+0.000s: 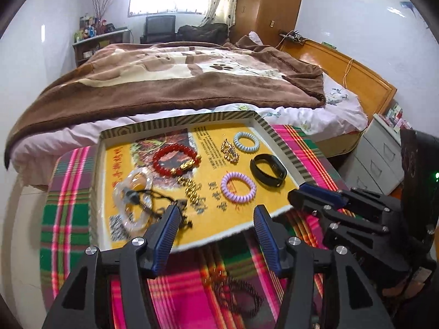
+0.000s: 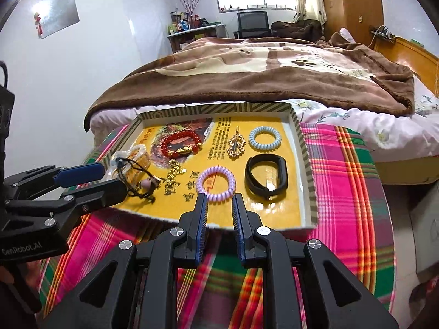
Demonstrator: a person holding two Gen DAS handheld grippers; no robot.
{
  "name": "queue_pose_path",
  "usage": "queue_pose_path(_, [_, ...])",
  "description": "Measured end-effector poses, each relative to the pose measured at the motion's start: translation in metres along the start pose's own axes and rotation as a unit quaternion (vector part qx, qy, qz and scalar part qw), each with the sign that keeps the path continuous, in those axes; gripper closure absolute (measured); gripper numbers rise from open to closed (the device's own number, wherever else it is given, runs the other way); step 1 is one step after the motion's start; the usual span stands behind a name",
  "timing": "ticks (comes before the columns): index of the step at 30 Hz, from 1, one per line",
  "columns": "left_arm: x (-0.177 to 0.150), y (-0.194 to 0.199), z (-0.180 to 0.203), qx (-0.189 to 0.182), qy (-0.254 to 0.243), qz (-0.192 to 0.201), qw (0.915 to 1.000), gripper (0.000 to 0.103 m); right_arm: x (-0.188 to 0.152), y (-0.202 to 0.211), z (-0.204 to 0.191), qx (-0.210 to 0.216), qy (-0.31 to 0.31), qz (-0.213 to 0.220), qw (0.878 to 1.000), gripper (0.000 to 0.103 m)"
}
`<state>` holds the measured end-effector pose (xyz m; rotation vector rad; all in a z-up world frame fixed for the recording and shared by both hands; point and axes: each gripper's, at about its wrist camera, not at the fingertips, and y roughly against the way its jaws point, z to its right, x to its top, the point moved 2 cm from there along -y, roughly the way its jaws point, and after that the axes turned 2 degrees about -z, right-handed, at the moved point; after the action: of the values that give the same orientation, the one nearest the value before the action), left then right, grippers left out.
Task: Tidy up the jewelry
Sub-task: 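Reach the right tool to the black cord tie with teal bead and grasp it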
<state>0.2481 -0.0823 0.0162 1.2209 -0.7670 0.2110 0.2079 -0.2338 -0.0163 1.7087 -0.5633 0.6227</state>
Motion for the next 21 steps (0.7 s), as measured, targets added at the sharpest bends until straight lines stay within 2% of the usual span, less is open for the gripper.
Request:
queue_pose_path(7, [-0.025,0.034,0.007,0.043,-0.007,0.022,0.9988,0.044,-0.019,0.024,-0.006,-0.003,0.006,0.006,1.0,0.084])
queue_pose_path(9, [-0.033,0.045,0.009,0.044,-0.009,0.029,0.9986,0.044,-0.026,0.03,-0.007,-0.003,0.008,0.008,1.0,0.084])
queue_pose_path(12, [-0.043,0.056,0.013,0.051,-0.007,0.038,0.998,0.038,-0.035,0.038,-0.007,-0.006,0.009,0.008,1.0,0.084])
queue_pose_path(16, [-0.056,0.071,0.017,0.05,-0.005,0.046,0.9977,0.037,-0.048,0.047,-0.011,-0.005,0.012,0.008,1.0,0.083])
queue_pose_path(18, [-0.064,0.075,0.016,0.055,0.001,0.046,0.9974,0.037,-0.057,0.052,-0.012,-0.005,0.016,0.008,1.0,0.077])
queue_pose_path(20, [-0.07,0.078,0.014,0.059,0.006,0.046,0.9972,0.037,-0.065,0.055,-0.014,-0.002,0.02,0.005,1.0,0.065])
queue_pose_path(21, [-0.074,0.08,0.012,0.056,0.012,0.047,0.9973,0.037,-0.071,0.056,-0.015,-0.001,0.022,0.003,1.0,0.064])
